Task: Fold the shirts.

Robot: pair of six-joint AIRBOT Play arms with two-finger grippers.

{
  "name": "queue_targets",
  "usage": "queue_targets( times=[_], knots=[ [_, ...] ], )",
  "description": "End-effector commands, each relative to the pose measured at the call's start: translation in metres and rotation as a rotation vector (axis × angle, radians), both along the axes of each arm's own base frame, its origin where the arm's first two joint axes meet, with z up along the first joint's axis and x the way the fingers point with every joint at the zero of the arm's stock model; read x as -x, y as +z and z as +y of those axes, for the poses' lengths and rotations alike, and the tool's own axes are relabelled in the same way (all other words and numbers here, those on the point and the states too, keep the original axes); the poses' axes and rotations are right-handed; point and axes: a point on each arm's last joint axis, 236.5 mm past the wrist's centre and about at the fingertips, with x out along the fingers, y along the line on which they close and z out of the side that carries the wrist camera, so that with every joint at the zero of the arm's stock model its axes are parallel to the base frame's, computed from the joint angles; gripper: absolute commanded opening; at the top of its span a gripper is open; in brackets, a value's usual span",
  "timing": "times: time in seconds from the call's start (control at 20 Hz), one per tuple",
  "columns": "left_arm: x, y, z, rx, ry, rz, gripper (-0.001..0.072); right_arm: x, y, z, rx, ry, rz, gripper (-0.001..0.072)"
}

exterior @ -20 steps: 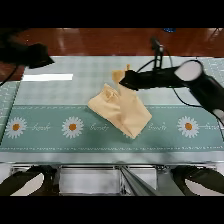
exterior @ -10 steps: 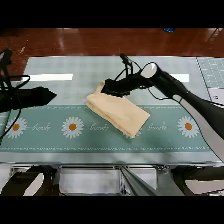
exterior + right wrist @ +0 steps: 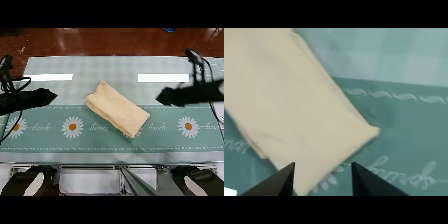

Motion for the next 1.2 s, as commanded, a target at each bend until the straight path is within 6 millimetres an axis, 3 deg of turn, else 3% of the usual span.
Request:
queue_targets(
  times=[0.0,0.1,0.2,0.35,0.5,0.6,0.8,0.9,0.95,1.05,1.15],
  knots=[
    [0.003,-0.004,-0.001,0.002,-0.003,0.014,0.0019,0.042,-0.06,-0.051,-0.027,-0.348,-0.039,0.0415],
    [0.006,-0.013,0.0,0.003,-0.002,0.034,0.0019,0.058,-0.098,-0.043,-0.1,-0.411,0.029,0.0415],
    [0.011,-0.026,-0.001,0.005,-0.002,0.066,0.0019,0.064,-0.123,-0.022,-0.198,-0.424,0.105,0.0415],
    [0.018,-0.042,-0.001,0.006,-0.001,0.105,0.0019,0.051,-0.136,0.005,-0.306,-0.395,0.151,0.0415],
    [0.019,-0.046,-0.001,0.006,-0.001,0.115,0.0019,0.049,-0.159,0.038,-0.417,-0.342,0.262,0.0415],
    [0.019,-0.046,-0.001,0.006,0.0,0.113,0.0019,0.041,-0.163,0.063,-0.534,-0.308,0.292,0.0415],
    [0.019,-0.046,-0.001,0.006,0.001,0.114,0.0019,0.016,-0.174,0.085,-0.622,-0.271,0.338,0.0414],
    [0.019,-0.046,-0.001,0.006,0.001,0.113,0.0019,0.004,-0.171,0.103,-0.638,-0.197,0.365,0.0395],
    [0.019,-0.046,-0.001,0.006,0.001,0.113,0.0019,-0.003,-0.165,0.117,-0.646,-0.139,0.367,0.0324],
    [0.017,-0.045,0.0,0.006,0.005,0.106,0.0019,-0.015,-0.142,0.151,-0.66,0.039,0.318,0.0018],
    [0.016,-0.045,0.0,0.006,0.007,0.104,0.0019,-0.032,-0.11,0.173,-0.635,0.185,0.255,0.0023]
  ],
)
